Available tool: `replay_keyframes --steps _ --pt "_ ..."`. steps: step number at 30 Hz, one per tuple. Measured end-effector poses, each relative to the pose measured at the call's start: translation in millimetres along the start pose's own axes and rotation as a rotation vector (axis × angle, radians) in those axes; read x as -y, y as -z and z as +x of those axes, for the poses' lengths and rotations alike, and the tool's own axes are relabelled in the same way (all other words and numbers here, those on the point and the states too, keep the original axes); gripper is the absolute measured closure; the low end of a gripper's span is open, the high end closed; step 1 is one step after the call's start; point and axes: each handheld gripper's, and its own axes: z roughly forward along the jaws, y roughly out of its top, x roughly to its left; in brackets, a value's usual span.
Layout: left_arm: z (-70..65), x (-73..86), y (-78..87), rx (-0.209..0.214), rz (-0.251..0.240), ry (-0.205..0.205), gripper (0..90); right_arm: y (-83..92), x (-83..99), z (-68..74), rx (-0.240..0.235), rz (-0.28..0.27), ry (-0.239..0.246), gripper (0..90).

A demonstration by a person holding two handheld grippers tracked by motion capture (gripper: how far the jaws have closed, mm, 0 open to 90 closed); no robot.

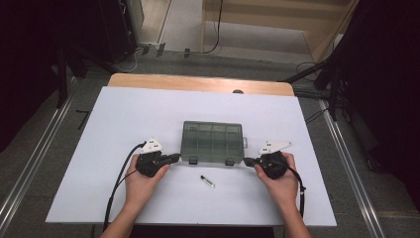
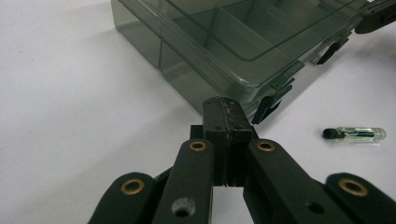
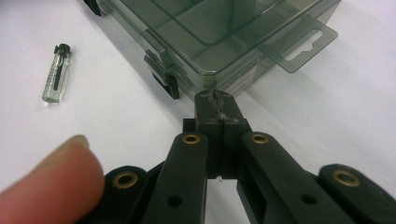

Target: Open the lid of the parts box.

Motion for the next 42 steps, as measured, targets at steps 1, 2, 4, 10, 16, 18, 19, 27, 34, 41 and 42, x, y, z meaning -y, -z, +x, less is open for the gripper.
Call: replay_keyframes --steps 1,2,4,10,16,18,19,27,34,41,42 --pt "-0.5 0.0 0.1 -0.002 -0.002 0.001 90.0 0.4 -0.3 0.3 -0.002 -0.002 -0.003 90.0" --pt "-0.5 0.0 0.1 -0.002 -0.002 0.001 90.0 0.9 -0.5 0.3 -0.001 -0.001 -0.002 90.0" --pt "-0.3 -0.2 0.9 0.008 -0.010 0.006 90.0 1.6 -0.9 0.2 -0.002 -0.011 -0.005 90.0" --pt "-0.7 -0.9 1.8 0.008 -0.015 0.002 90.0 4.6 -2.6 -0.5 -0.008 -0.039 -0.013 90.0" --pt "0.5 -5.6 6.0 0.022 -0.042 0.004 90.0 6.4 -3.8 -0.6 -0.002 -0.057 -0.017 90.0" --pt "0.6 -7.0 7.0 0.026 -0.050 0.004 90.0 7.2 -4.7 -0.5 0.000 -0.067 -0.021 90.0" --pt "-0.1 -9.1 7.7 0.028 -0.051 -0.010 90.0 7.6 -5.3 -0.4 -0.003 -0.071 -0.026 90.0" --pt "-1.7 -14.3 5.6 0.032 -0.063 -0.014 90.0 12.7 -14.2 2.1 0.019 -0.092 -0.014 90.0" --pt "-3.5 -21.3 5.8 0.027 -0.087 -0.018 90.0 13.3 -15.3 -1.0 0.013 -0.115 -0.037 90.0" --pt "-5.6 -28.5 3.8 0.024 -0.109 -0.033 90.0 12.0 -18.4 -1.5 0.032 -0.137 -0.048 90.0" --pt "-5.5 -30.2 3.7 0.029 -0.120 -0.023 90.0 11.8 -20.3 -2.5 0.038 -0.144 -0.060 90.0"
